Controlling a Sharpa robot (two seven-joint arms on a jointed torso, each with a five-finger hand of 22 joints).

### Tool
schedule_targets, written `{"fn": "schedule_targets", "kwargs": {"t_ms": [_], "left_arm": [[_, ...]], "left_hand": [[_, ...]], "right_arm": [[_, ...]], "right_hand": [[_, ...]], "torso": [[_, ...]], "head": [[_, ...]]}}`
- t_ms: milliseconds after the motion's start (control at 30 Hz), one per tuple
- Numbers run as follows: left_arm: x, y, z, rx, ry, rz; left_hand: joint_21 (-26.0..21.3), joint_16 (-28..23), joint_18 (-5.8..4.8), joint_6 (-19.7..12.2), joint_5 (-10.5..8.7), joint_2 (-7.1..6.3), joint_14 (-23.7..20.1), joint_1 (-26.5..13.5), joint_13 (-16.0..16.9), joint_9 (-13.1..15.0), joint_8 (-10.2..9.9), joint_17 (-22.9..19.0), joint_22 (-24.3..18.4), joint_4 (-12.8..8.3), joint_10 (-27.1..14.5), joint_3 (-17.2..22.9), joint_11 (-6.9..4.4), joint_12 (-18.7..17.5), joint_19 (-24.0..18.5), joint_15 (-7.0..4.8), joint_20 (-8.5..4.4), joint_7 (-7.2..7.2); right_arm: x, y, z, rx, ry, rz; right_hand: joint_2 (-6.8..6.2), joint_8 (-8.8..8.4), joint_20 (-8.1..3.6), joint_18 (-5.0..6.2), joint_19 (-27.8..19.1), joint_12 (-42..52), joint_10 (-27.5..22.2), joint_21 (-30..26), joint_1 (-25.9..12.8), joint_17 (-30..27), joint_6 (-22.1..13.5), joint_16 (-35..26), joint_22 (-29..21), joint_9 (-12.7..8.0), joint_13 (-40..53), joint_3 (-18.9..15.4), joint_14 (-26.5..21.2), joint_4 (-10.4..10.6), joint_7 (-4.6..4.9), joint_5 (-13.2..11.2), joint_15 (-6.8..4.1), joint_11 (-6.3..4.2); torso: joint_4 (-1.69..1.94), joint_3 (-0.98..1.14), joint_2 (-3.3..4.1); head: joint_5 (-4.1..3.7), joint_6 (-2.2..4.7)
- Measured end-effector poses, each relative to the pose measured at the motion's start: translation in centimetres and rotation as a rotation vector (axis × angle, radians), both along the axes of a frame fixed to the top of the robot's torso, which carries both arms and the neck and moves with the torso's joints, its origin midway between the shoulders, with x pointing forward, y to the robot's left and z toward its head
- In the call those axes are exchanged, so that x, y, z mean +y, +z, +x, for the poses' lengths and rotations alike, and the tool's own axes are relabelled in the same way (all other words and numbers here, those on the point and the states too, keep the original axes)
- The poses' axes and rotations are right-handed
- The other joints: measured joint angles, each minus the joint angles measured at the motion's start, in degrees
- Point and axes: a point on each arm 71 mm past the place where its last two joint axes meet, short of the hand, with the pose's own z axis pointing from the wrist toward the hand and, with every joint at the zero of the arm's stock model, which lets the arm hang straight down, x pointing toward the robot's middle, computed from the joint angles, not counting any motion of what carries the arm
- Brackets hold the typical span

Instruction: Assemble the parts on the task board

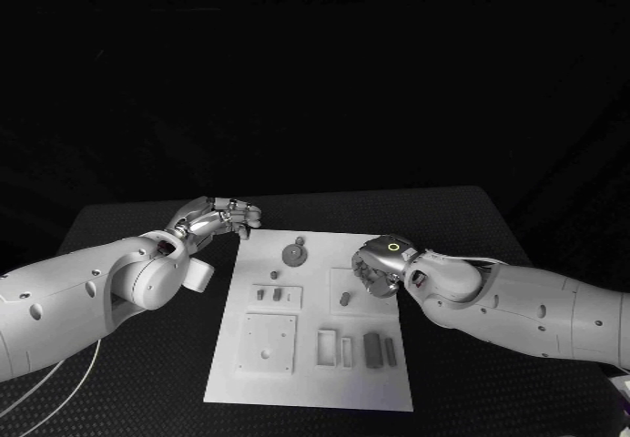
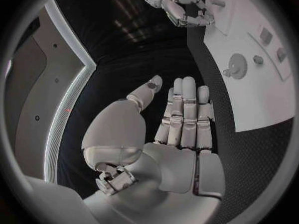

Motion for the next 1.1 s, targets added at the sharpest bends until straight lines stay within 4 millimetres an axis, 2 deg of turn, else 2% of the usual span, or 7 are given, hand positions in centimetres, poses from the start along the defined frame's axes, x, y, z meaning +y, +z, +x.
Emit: {"fn": "schedule_targets", "kwargs": {"t_ms": [167,367,800,1100], "left_arm": [[0.1,0.0,0.1,0.0,0.003,0.002],[0.3,-0.1,0.2,-0.001,0.008,0.004],[0.4,-0.1,0.3,-0.001,0.012,0.005],[0.4,-0.1,0.3,-0.001,0.012,0.005]], "left_hand": [[-0.2,0.0,0.01,0.0,0.0,0.0,0.0,0.0,0.0,0.0,0.0,0.0,0.0,0.0,0.0,0.0,0.0,0.0,0.0,0.0,0.0,0.0],[-0.2,0.0,0.0,0.0,0.0,0.0,0.0,0.0,0.0,0.0,0.0,0.1,0.0,0.0,0.0,0.0,-0.01,0.0,0.0,0.0,0.0,0.0],[-0.2,0.0,0.0,0.0,0.0,0.0,0.0,0.0,0.0,0.0,0.0,0.1,0.0,0.0,-0.2,0.0,0.21,0.0,0.0,0.01,0.0,-0.01],[-0.2,0.0,0.0,0.0,0.0,0.0,0.0,0.0,0.0,0.0,0.0,0.1,0.0,0.0,-0.4,0.0,0.06,0.0,0.0,0.01,0.0,-0.02]], "right_arm": [[-0.1,0.1,0.1,0.001,-0.004,0.002],[-0.2,0.4,0.2,0.008,-0.007,0.0],[-0.1,1.8,0.5,0.013,-0.005,0.011],[-0.3,1.7,0.6,0.032,-0.011,0.011]], "right_hand": [[0.0,-0.01,-0.01,0.02,0.0,0.0,0.0,0.0,0.0,0.1,0.0,0.0,0.0,0.0,0.0,0.1,0.2,0.1,-0.01,0.0,-0.2,-0.02],[-0.01,-0.11,-0.01,0.18,0.0,0.3,0.8,0.1,0.0,0.1,0.0,0.0,0.0,0.0,1.2,0.2,0.4,0.1,-0.02,0.0,-0.4,-0.81],[-0.01,-0.08,0.0,0.24,0.0,0.2,0.7,0.3,0.0,0.1,0.0,0.2,0.0,0.1,1.1,0.5,0.4,0.3,-0.02,0.0,-0.4,-0.68],[-0.01,0.08,0.0,0.21,0.0,0.2,0.7,0.3,0.0,0.1,0.0,0.2,0.1,0.2,1.3,0.5,0.4,0.4,-0.01,0.2,-0.4,-0.68]], "torso": [[0.01,-0.01,-0.01],[0.01,-0.02,-0.02],[-0.01,-0.02,-0.02],[-0.01,-0.03,-0.02]], "head": [[0.02,0.03],[0.1,0.11],[0.11,0.25],[0.01,0.25]]}}
